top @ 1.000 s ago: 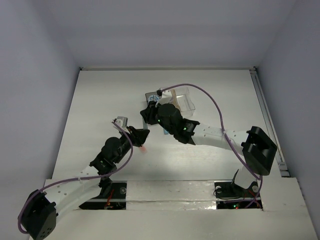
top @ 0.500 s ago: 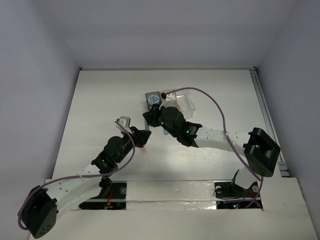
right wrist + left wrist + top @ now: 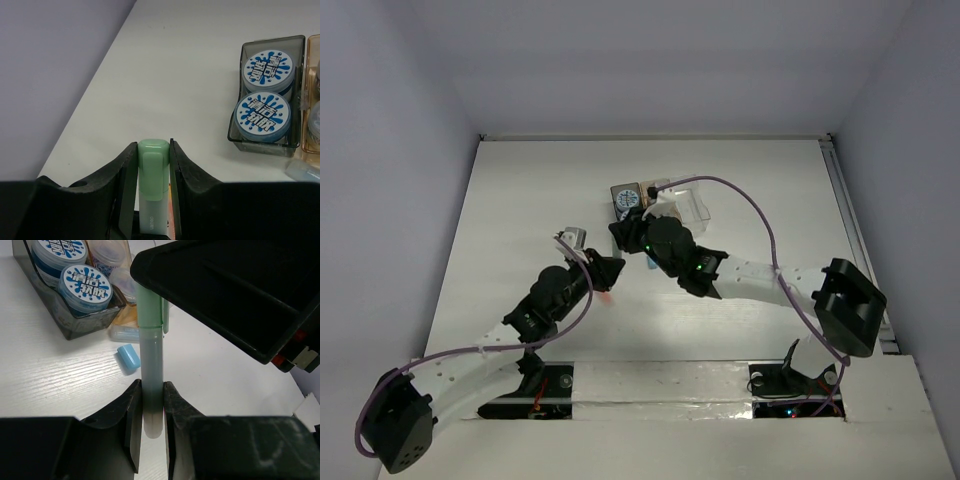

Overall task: Sort the stationery into containers
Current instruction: Close the pen cap on the pen.

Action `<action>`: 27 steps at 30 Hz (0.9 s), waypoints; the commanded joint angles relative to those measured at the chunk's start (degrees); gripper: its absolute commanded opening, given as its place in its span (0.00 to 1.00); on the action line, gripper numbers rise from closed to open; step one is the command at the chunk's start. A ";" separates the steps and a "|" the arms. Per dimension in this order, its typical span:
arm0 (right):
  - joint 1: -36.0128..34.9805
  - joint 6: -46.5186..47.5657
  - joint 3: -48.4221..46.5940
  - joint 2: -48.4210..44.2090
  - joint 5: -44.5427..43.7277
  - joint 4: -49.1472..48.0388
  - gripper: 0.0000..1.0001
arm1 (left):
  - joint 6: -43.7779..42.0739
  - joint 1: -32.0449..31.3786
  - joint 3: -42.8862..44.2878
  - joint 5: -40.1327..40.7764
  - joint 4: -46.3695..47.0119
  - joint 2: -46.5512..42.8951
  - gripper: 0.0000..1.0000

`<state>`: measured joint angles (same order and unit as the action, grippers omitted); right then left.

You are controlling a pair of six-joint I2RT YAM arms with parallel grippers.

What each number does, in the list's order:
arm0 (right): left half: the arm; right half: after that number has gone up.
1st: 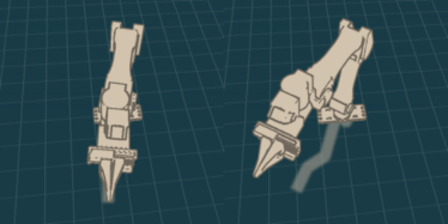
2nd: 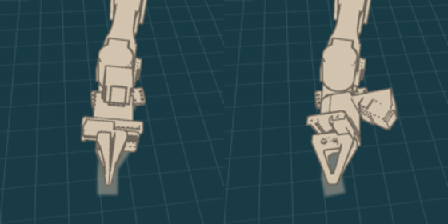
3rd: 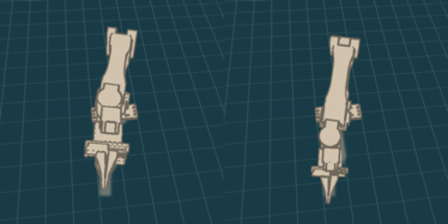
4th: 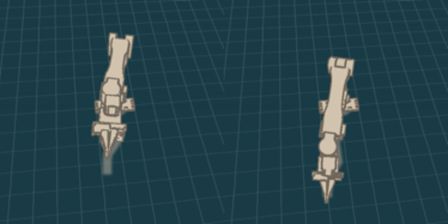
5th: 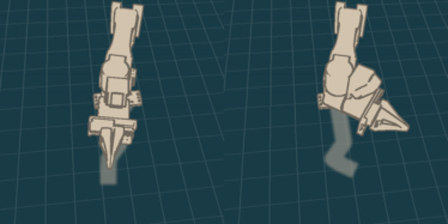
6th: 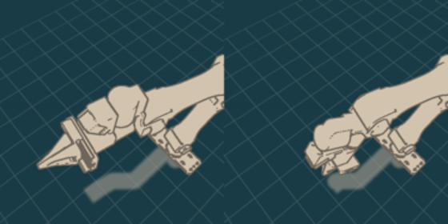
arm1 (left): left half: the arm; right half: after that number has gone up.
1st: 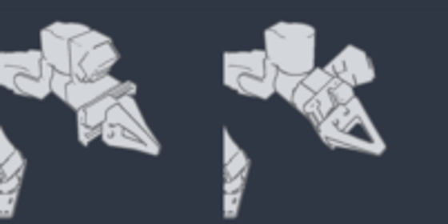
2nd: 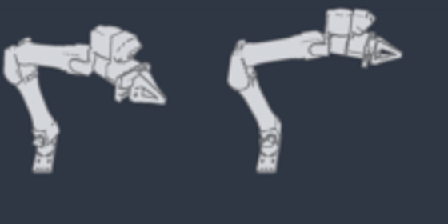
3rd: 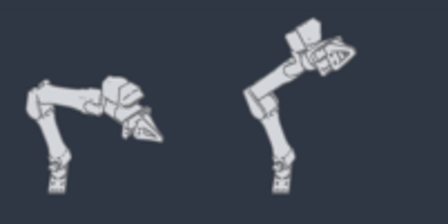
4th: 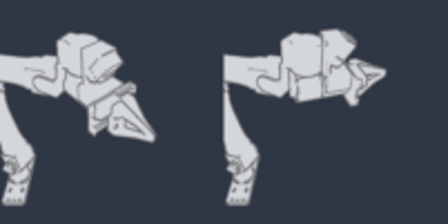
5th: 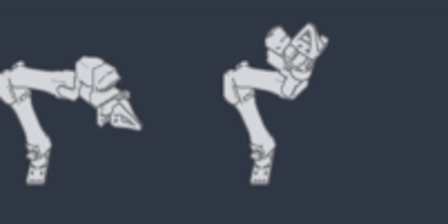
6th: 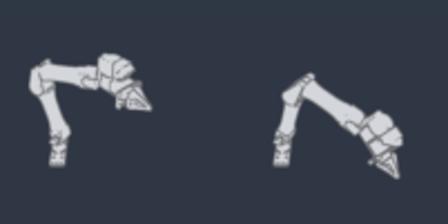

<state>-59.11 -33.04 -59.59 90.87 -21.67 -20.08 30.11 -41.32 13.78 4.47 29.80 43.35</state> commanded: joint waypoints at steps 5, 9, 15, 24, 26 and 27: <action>-3.29 -2.38 5.96 -0.52 9.71 4.97 0.00 | -4.53 0.63 10.29 3.62 8.61 -1.25 0.00; -3.81 -4.84 8.79 -0.52 11.65 2.94 0.00 | -6.37 0.63 15.39 3.79 8.17 -0.46 0.00; -4.43 -5.90 11.08 -1.57 11.38 2.50 0.00 | -7.52 0.63 18.56 5.02 10.62 1.47 0.00; -4.96 -6.78 13.27 -1.22 12.18 2.41 0.00 | -11.56 0.63 24.27 6.95 10.54 4.46 0.00; -4.96 -7.04 13.71 -1.13 12.27 2.50 0.00 | -12.00 0.63 24.89 7.13 10.45 4.90 0.00; -4.96 -7.13 14.06 -1.13 12.27 2.32 0.00 | -12.44 0.63 25.41 7.13 10.45 5.07 0.00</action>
<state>-58.72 -37.52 -50.39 87.37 -24.05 -32.99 20.75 -42.06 28.27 2.83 12.64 49.95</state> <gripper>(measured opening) 0.337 0.143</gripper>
